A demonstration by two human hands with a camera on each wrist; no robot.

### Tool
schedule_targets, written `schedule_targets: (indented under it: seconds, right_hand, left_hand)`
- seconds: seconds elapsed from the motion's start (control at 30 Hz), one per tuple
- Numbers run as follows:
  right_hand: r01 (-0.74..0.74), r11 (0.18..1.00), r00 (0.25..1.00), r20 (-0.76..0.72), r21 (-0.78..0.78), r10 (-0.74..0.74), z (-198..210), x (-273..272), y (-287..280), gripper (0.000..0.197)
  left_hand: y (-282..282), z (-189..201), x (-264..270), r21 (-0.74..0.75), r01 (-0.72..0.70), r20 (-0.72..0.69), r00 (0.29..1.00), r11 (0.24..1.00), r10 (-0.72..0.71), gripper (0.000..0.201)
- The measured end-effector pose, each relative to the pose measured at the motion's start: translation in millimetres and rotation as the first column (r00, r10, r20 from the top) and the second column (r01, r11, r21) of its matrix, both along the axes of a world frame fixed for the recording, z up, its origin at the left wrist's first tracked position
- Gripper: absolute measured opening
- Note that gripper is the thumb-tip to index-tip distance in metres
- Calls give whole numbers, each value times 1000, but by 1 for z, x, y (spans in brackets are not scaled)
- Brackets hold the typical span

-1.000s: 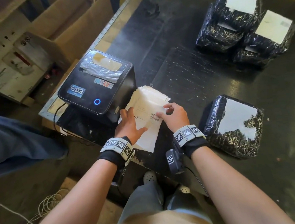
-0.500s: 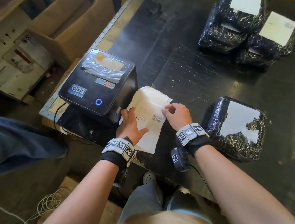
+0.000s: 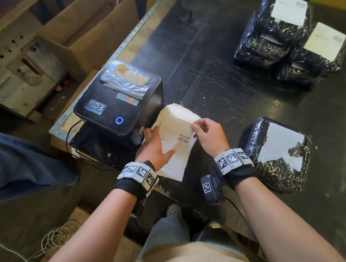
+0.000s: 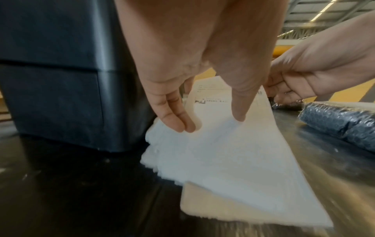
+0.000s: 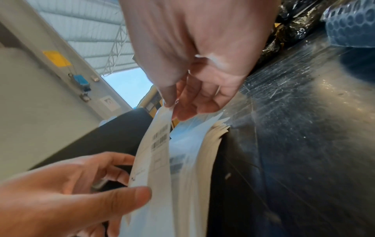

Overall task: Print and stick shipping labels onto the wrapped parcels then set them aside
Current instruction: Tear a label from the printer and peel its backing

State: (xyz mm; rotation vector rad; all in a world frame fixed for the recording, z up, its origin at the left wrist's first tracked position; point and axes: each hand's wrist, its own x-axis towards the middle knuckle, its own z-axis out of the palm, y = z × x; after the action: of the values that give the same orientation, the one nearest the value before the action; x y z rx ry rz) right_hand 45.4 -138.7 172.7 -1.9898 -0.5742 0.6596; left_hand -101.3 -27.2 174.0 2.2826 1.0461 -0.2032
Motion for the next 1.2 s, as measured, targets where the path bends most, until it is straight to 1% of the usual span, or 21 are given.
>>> schedule_targets:
  seconds: [0.1,0.17,0.27,0.3,0.4,0.47,0.53,0.6,0.67,0.73,0.83,0.9,0.93,1.0,1.1,1.13,1.2]
  right_hand:
    - [11,996,999,-53,86,-6,11,0,-3,7]
    - [32,991,997,-69,127,-24,19,1,-6,6]
    - [92,980,993,-95,177,-76,33,5,-14,2]
    - [124,969,987,-126,212,-98,38,6,-16,4]
    - [205,931,964,-228,301,-139,57,9,-24,21]
    - [224,919,951,-281,326,-132,67,11,-31,29]
    - [179,935,950,-302,306,-83,71,12,-42,35]
    - [113,963,957,-288,245,-39,72,13,-56,38]
    - [114,971,961,-273,212,-53,72,13,-71,38]
    - [202,954,952,-272,223,-138,72,15,-86,34]
    - [379,889,912,-265,259,-312,74,21,-111,25]
    - [467,840,878,-256,277,-404,74,26,-128,22]
    - [499,821,863,-250,279,-439,75,27,-136,24]
    - [532,800,845,-240,278,-479,75,30,-150,27]
    - [564,775,824,-262,286,-503,73,38,-168,36]
    - [571,772,819,-263,280,-510,73,41,-175,39]
    - [566,780,822,-251,267,-511,76,46,-186,41]
  left_hand:
    - [0,9,-3,-62,-48,143,988,997,56,59]
    - [1,17,-2,-141,-74,224,969,987,104,44]
    - [1,29,2,-232,-54,312,941,971,127,23]
    - [2,33,5,-246,-38,338,933,968,122,19]
    - [3,44,19,-277,3,415,902,961,117,15]
    - [2,56,30,-274,30,460,882,961,103,16]
    - [-1,67,41,-286,47,504,857,957,108,18]
    - [-3,74,51,-303,62,531,839,951,115,19]
    - [-6,76,62,-299,76,533,840,951,100,24]
    - [-16,77,71,-238,92,533,845,967,51,34]
    - [-47,82,82,-46,178,518,845,983,-128,54]
    - [-70,81,87,53,284,484,831,957,-273,63]
    - [-81,78,89,96,340,457,820,936,-345,66]
    - [-101,73,94,155,445,409,784,882,-467,68]
    - [-127,71,108,235,570,362,701,788,-615,65]
    - [-133,72,112,248,592,354,681,767,-641,63]
    - [-142,74,121,238,600,362,675,764,-643,55]
